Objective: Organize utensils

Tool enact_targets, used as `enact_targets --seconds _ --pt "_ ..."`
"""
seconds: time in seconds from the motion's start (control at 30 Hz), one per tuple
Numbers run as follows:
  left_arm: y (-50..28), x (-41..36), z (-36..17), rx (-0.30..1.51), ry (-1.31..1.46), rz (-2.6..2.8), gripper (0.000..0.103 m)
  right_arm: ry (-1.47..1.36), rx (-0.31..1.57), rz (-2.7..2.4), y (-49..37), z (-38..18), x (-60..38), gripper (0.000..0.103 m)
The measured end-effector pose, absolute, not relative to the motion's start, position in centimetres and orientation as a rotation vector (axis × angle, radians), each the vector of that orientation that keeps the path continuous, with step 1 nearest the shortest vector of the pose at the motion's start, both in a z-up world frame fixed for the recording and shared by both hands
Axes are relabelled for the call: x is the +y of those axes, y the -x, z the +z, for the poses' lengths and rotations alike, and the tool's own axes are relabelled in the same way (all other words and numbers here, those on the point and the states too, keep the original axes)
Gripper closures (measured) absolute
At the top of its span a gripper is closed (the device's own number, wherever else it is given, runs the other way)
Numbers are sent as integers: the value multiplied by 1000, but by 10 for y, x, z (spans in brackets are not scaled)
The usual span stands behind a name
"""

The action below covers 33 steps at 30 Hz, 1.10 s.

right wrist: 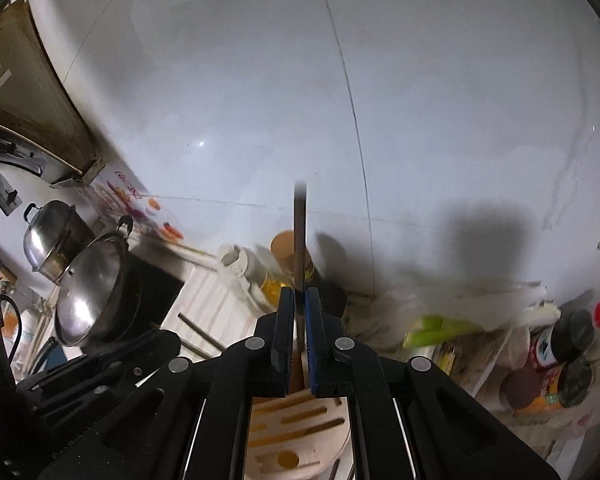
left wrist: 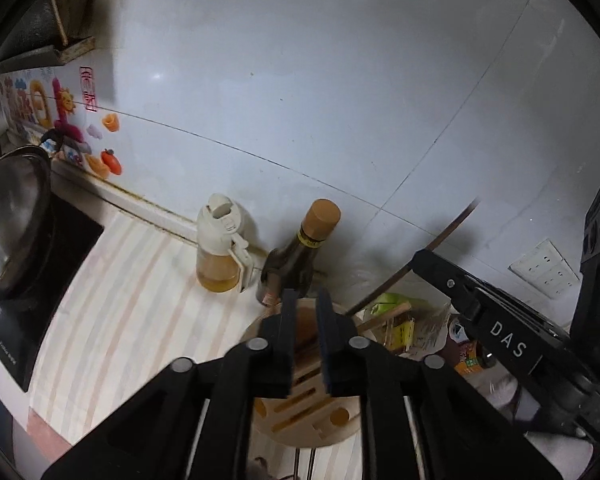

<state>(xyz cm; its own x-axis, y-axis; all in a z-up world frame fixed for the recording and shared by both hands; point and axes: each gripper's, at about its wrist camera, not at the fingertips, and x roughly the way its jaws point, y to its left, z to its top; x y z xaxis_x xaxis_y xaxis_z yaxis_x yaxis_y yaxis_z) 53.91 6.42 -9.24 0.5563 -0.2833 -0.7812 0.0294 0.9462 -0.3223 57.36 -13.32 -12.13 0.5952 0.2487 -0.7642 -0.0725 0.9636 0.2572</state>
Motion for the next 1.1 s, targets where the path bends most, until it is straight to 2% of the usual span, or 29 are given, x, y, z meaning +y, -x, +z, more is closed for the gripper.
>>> enact_targets --seconds 0.03,0.07,0.1,0.17,0.23,0.27,0.33,0.47,0.53,0.6,0.7,1.1 --pt "-535 66 -86 954 269 -164 59 -223 914 191 -571 -120 -136 83" --pt "-533 69 -83 944 259 -145 27 -230 911 192 -568 -117 -139 77" --pt "-531 74 -79 928 259 -128 15 -234 906 189 -565 -114 -142 68" --pt "-521 84 -70 885 258 -100 14 -243 893 180 -556 -107 -148 61" --pt "-514 90 -66 881 242 -69 6 -257 891 169 -546 -103 -156 50" --pt "-510 93 -65 875 233 -56 0 -262 889 161 -540 -102 -160 48" --pt "-499 98 -67 849 199 -12 0 -261 886 136 -529 -100 -167 37" --pt "-478 105 -80 848 181 42 0 -248 888 69 -500 -107 -183 23" --pt "-468 105 -90 861 183 47 0 -241 897 36 -485 -116 -189 11" --pt "-456 102 -100 881 177 43 0 -239 921 12 -471 -128 -194 6" --pt "-441 92 -122 920 151 44 0 -231 964 -24 -447 -148 -203 2" --pt "-405 47 -221 1124 22 19 0 -237 1151 -138 -385 -247 -240 2"
